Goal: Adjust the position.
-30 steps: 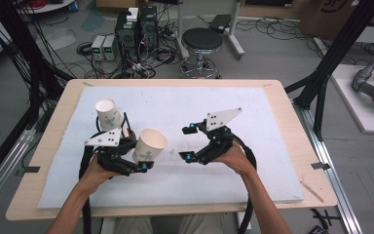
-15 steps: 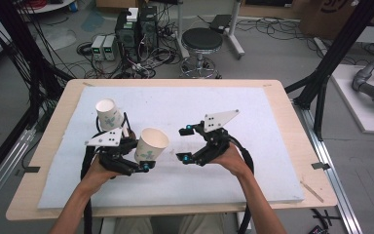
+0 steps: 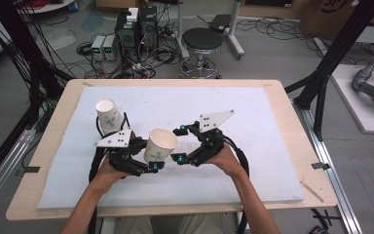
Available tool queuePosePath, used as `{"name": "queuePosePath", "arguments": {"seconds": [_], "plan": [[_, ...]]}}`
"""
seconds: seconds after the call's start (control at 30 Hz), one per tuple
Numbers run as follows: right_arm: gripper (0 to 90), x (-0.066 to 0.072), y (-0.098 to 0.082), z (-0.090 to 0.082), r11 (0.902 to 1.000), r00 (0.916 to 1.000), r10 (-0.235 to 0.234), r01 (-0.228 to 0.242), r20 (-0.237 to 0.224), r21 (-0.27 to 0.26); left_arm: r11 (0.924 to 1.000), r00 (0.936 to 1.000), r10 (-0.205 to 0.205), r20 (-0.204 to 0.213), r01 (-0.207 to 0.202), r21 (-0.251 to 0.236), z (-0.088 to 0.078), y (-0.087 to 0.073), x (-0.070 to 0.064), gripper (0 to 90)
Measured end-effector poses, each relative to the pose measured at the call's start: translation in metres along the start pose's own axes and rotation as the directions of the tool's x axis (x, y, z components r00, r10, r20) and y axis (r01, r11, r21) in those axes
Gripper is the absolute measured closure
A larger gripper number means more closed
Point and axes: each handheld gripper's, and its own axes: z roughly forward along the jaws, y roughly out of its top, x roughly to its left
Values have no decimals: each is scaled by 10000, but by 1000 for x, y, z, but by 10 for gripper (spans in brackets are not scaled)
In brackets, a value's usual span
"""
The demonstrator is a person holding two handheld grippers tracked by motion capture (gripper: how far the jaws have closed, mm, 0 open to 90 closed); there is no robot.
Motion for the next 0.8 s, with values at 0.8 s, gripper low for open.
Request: {"name": "queuePosePath", "arguments": {"seconds": [0.8], "plan": [[200,2,7,19,9988,9938,-143,91,-1103,-471,9995,9985,304,460,-308,81,19,2,-2,369]]}}
